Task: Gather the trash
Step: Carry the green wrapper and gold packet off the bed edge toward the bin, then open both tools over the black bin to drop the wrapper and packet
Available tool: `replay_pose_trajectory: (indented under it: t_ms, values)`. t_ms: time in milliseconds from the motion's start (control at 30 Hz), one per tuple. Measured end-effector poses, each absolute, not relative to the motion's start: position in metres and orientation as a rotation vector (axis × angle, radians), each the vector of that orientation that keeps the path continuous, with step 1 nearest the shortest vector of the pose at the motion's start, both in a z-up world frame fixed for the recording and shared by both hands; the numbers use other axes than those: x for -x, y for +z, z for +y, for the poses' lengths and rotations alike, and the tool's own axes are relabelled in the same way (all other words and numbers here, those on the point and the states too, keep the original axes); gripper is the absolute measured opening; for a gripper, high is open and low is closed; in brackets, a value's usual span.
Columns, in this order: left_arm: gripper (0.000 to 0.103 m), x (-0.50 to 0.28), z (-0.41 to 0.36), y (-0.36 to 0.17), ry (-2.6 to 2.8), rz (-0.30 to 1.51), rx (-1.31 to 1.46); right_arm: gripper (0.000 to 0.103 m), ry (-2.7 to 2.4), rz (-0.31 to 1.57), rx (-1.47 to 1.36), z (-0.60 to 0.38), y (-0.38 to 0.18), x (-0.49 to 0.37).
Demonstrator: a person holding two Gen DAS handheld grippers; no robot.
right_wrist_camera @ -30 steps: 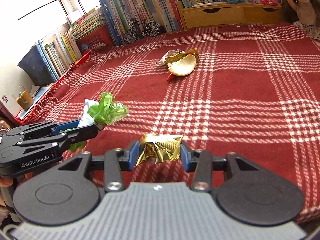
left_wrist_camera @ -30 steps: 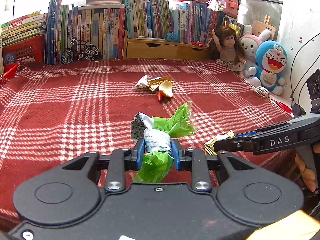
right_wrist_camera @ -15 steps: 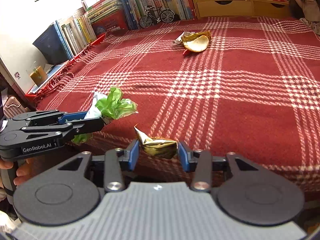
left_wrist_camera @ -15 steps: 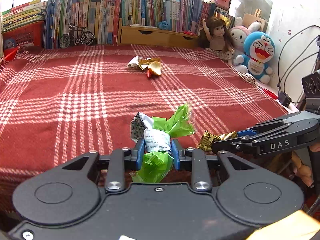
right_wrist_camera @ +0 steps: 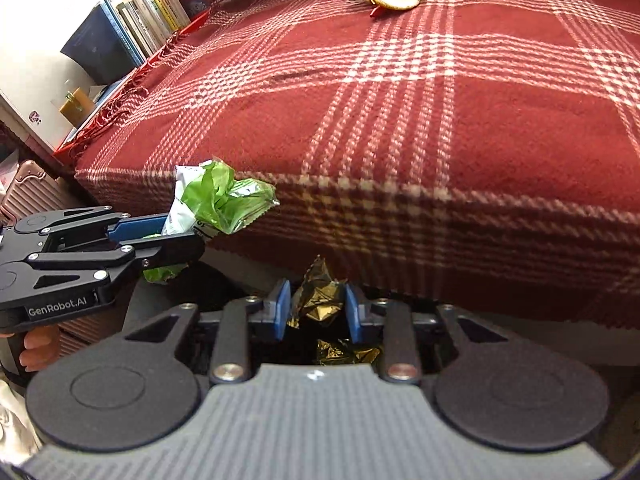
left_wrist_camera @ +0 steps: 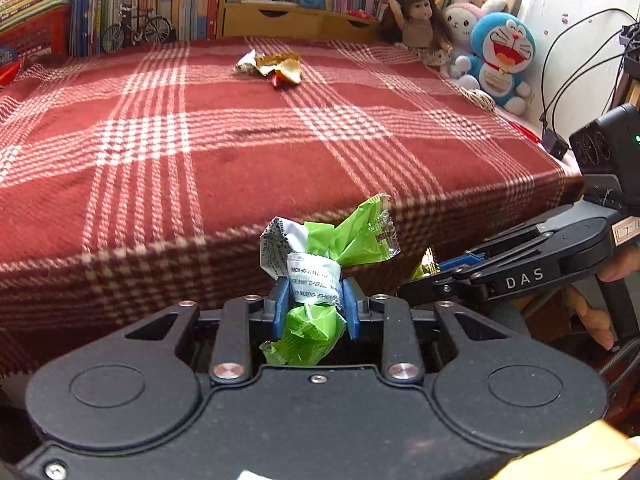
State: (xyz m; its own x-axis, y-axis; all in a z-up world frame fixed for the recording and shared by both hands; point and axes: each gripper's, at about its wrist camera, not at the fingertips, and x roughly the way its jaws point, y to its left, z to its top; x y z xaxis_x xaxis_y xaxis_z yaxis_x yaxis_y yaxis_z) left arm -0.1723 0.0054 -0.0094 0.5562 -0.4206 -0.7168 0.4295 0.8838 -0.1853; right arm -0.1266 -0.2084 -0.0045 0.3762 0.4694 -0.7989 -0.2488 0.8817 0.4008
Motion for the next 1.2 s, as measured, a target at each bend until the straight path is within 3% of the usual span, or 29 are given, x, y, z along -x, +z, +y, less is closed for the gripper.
replay_pose_trajectory:
  t_ms: [467,533,567,1200]
  values:
    - [0.027,0.160,0.001,-0.044,-0.516,1.045,0.006,0.040,0.462,1.175,-0.231,-0.206,-0.023,0.126]
    - [0.028,0.159,0.001,-0.044,-0.515,1.047,0.003,0.055,0.464,1.176,-0.228,-0.204,-0.024,0.125]
    - [0.031,0.159,0.001,-0.044,-0.514,1.048,0.002,0.057,0.465,1.174,-0.229,-0.204,-0.024,0.125]
    - [0.040,0.157,0.001,-0.039,-0.507,1.027,-0.004,0.060,0.485,1.164,-0.215,-0.202,-0.020,0.121]
